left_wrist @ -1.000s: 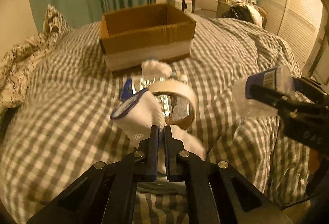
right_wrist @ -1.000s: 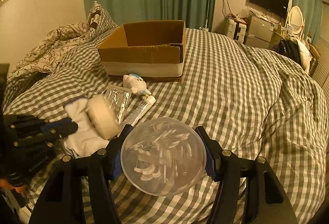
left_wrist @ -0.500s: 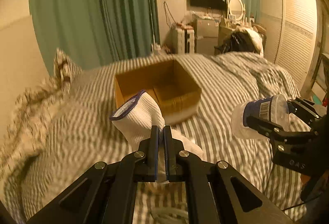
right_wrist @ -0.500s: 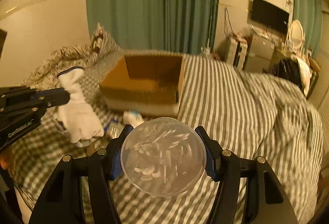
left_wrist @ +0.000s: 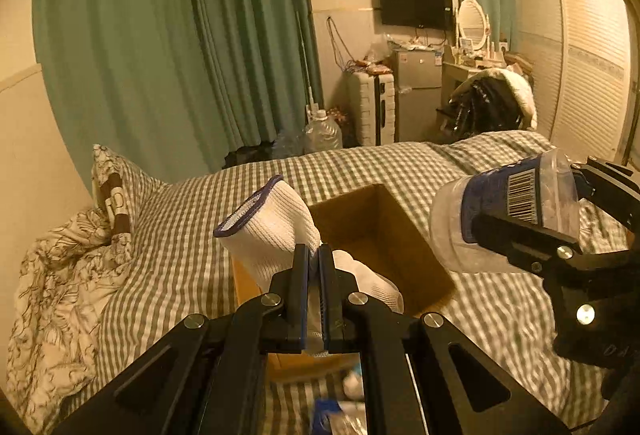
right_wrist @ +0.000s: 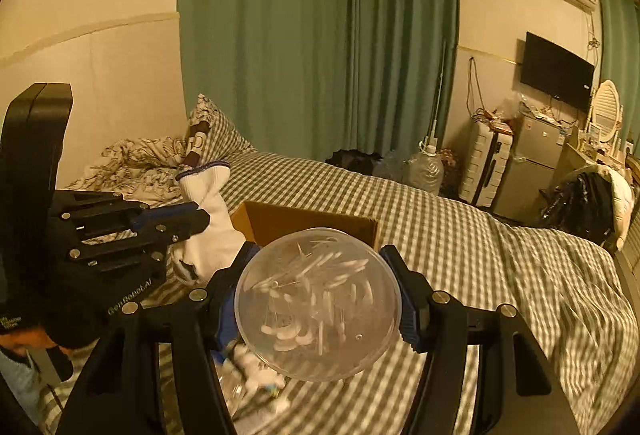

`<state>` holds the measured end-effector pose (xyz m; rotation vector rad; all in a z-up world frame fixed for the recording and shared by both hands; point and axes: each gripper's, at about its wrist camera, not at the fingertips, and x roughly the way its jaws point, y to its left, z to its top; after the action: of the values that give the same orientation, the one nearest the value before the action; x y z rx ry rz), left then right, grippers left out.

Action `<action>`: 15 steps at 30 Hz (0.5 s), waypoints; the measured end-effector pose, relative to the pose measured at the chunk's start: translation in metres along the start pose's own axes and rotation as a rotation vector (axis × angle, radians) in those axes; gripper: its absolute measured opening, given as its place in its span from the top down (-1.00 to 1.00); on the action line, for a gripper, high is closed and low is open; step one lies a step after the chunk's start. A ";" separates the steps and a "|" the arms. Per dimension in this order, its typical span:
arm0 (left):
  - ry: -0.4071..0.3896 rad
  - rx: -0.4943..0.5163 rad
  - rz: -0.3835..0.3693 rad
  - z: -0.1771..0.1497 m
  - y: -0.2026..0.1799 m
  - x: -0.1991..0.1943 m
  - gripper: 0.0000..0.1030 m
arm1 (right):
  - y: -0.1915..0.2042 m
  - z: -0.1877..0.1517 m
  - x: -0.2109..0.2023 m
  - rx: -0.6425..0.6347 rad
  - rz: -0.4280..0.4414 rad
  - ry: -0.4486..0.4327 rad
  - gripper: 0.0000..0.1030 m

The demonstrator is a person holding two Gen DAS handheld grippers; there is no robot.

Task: Organize objects
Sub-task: 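Carry the sock and swab container into the box and open both tools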

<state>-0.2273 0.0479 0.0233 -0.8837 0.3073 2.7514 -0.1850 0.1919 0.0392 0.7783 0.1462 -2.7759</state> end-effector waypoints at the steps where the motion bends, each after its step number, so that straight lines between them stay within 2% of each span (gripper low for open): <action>1: 0.008 -0.001 0.001 0.000 0.001 0.009 0.93 | -0.003 0.002 0.015 0.000 0.004 0.011 -0.18; 9: 0.111 -0.018 -0.013 -0.019 0.014 0.093 0.93 | -0.016 -0.012 0.112 0.035 0.056 0.129 -0.18; 14: 0.147 -0.061 -0.042 -0.032 0.023 0.112 0.86 | -0.027 -0.021 0.128 0.080 0.092 0.130 -0.19; 15: 0.147 -0.063 -0.038 -0.032 0.024 0.110 0.85 | -0.029 -0.023 0.126 0.085 0.087 0.126 -0.24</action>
<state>-0.3037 0.0336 -0.0641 -1.0987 0.2288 2.6805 -0.2856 0.1965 -0.0458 0.9585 0.0168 -2.6665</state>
